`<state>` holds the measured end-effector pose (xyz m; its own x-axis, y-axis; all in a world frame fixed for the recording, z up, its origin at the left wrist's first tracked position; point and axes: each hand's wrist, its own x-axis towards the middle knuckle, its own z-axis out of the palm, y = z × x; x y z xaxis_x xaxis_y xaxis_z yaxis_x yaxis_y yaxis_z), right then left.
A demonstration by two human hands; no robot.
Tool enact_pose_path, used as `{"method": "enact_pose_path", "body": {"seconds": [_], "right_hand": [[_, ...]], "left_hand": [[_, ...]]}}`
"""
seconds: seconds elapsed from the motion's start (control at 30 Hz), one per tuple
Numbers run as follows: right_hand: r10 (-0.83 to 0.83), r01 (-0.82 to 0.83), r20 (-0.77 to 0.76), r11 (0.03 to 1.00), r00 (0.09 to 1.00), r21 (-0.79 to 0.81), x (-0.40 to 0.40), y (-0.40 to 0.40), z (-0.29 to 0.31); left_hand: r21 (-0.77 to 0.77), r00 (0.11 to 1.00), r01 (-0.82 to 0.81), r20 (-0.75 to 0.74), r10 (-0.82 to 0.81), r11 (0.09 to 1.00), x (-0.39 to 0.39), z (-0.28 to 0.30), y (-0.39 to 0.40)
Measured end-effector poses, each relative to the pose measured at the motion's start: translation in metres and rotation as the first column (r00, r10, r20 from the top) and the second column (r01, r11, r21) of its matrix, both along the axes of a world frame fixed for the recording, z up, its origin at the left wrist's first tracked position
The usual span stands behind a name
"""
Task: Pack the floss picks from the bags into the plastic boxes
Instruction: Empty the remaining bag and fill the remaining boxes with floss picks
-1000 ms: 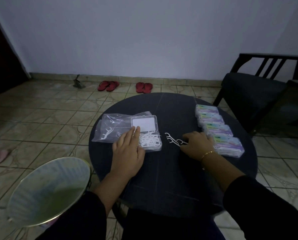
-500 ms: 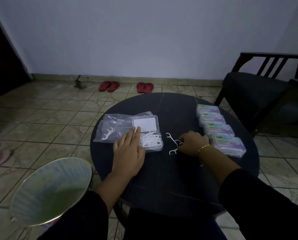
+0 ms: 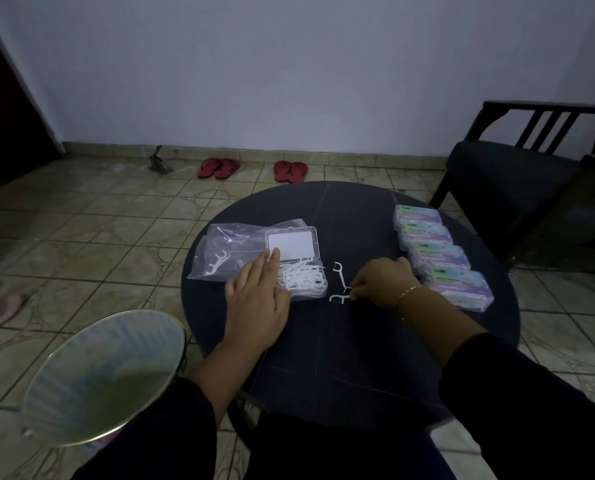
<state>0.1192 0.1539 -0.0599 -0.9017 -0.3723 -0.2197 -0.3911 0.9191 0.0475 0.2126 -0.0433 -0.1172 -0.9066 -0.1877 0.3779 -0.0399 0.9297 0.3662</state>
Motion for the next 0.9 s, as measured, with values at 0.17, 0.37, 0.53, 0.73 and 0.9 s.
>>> {"method": "enact_pose_path", "body": {"seconds": [0.17, 0.37, 0.53, 0.73, 0.9], "right_hand": [[0.163, -0.137, -0.209, 0.981, 0.964, 0.135, 0.009, 0.003, -0.009], [0.149, -0.12, -0.225, 0.984, 0.963, 0.134, 0.011, 0.003, -0.012], [0.066, -0.06, -0.161, 0.997, 0.985, 0.04, 0.008, 0.002, -0.003], [0.11, -0.175, -0.377, 0.974, 0.92, -0.142, 0.014, -0.026, 0.026], [0.301, -0.334, -0.484, 0.942, 0.822, 0.018, 0.019, -0.064, 0.029]], "left_hand": [[0.006, 1.0, -0.004, 0.0, 0.004, 1.0, 0.0, 0.001, 0.0], [0.015, 1.0, -0.006, -0.005, 0.007, 1.0, 0.001, 0.001, 0.0], [0.02, 1.0, -0.004, -0.001, 0.004, 1.0, 0.002, 0.002, 0.0], [0.055, 1.0, -0.018, -0.023, 0.019, 0.998, 0.001, 0.002, 0.0], [0.093, 0.998, -0.068, 0.001, 0.068, 0.993, 0.0, 0.006, 0.0]]}}
